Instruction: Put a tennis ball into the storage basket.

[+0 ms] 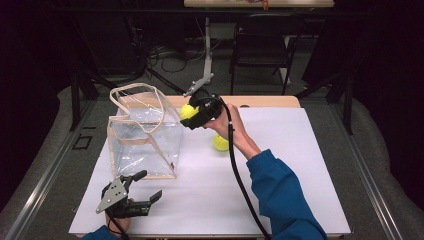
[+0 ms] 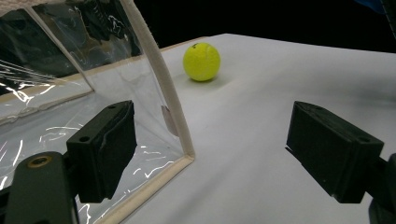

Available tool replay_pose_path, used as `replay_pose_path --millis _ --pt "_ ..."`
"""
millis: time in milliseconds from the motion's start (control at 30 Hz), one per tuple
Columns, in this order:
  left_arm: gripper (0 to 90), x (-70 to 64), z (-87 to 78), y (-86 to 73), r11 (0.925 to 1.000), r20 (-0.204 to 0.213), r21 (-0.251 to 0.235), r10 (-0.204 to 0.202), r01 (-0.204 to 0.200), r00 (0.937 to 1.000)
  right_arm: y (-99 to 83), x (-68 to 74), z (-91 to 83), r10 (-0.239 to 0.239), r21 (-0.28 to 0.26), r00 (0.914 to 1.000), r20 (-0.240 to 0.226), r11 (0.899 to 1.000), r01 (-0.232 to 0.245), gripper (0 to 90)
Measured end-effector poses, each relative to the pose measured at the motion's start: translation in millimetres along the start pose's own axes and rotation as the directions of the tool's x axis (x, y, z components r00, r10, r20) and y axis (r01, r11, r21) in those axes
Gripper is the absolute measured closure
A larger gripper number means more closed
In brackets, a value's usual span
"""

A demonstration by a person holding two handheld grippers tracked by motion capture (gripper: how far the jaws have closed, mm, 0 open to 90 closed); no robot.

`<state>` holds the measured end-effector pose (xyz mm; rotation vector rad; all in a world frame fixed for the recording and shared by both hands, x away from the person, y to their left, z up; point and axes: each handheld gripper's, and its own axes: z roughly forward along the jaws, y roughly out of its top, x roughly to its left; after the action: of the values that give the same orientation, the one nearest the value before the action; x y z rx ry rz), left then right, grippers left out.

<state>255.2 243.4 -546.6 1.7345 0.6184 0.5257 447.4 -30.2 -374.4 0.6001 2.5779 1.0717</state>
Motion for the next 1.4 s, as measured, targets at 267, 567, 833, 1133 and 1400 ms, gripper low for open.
replay_pose_path --millis 267,567,833,1133,1400 --pt "15.8 0.9 -0.2 -0.3 1.0 0.003 0.005 -0.006 0.006 1.0 6.2 -0.1 6.4 0.003 -0.015 0.9999 -0.014 1.0 -0.003 26.7" --pt "15.8 1.4 0.8 -0.8 0.9998 -0.017 0.019 -0.008 0.009 0.9998 13.7 1.8 8.5 -0.005 -0.023 0.9999 -0.013 1.0 0.005 26.7" --pt "15.8 2.2 1.2 -0.8 0.9995 -0.019 0.032 -0.007 0.007 0.9998 20.2 2.9 8.4 -0.01 -0.017 0.9999 -0.003 1.0 0.01 26.7" --pt "15.8 2.5 1.6 -1.2 0.9995 -0.019 0.029 -0.011 0.012 0.9997 27.9 1.2 5.0 -0.009 -0.029 0.9999 0.004 1.0 0.009 26.7" --pt "15.8 2.2 2.3 -1.2 0.9995 -0.017 0.029 -0.011 0.012 0.9998 33.7 0.5 4.3 -0.016 -0.02 0.9998 0.012 1.0 0.016 26.7"
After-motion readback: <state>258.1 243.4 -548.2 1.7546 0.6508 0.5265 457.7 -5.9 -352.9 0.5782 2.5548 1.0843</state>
